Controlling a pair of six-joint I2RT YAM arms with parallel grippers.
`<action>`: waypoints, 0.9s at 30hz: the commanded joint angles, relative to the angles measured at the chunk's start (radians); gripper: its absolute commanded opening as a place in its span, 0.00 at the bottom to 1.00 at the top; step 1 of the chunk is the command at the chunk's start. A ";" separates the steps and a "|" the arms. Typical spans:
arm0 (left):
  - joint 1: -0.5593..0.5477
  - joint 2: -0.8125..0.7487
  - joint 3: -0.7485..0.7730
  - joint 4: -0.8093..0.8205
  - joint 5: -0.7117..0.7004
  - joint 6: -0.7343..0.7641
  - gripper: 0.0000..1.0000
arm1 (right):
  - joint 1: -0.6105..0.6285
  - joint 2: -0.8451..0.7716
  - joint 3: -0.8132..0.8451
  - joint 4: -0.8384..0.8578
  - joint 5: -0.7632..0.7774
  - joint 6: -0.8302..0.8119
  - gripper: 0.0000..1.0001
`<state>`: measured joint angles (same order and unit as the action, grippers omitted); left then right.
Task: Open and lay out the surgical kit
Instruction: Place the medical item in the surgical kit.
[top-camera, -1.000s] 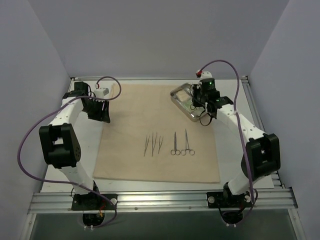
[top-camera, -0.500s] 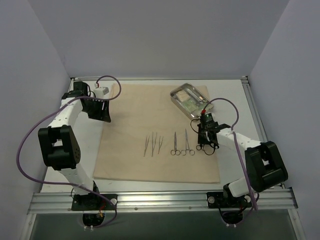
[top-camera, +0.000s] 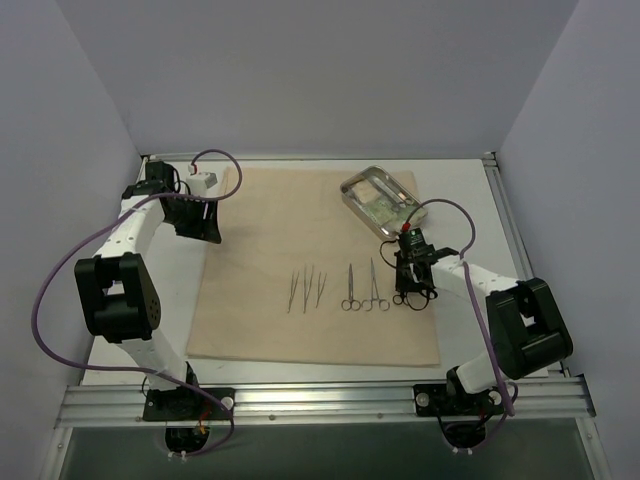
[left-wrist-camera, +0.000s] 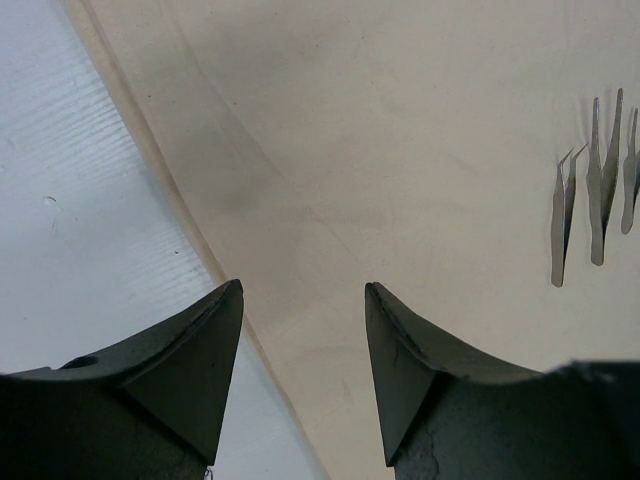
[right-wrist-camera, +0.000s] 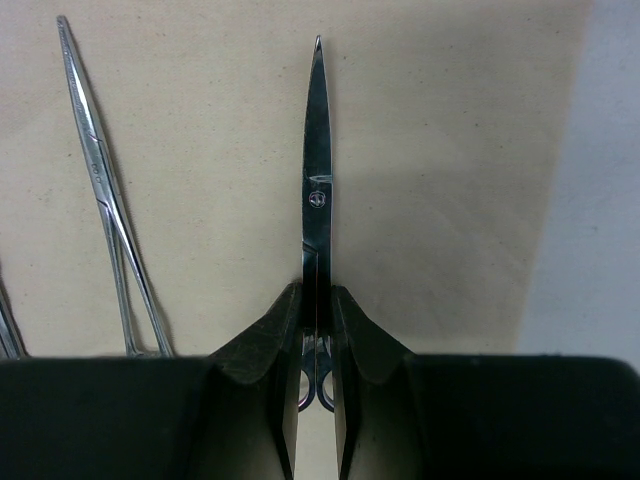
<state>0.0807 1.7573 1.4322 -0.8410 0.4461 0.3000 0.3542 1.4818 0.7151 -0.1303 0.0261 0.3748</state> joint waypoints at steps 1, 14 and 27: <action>0.007 -0.038 0.005 0.019 0.014 0.010 0.61 | 0.005 0.023 0.023 -0.057 0.023 0.018 0.00; 0.007 -0.047 0.002 0.022 0.011 0.013 0.61 | 0.026 0.022 0.027 -0.100 0.024 0.032 0.00; 0.008 -0.047 0.000 0.022 0.011 0.016 0.61 | 0.080 0.032 0.046 -0.167 0.075 0.053 0.04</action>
<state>0.0807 1.7504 1.4319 -0.8406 0.4454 0.3000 0.4149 1.4982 0.7391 -0.2001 0.0685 0.4049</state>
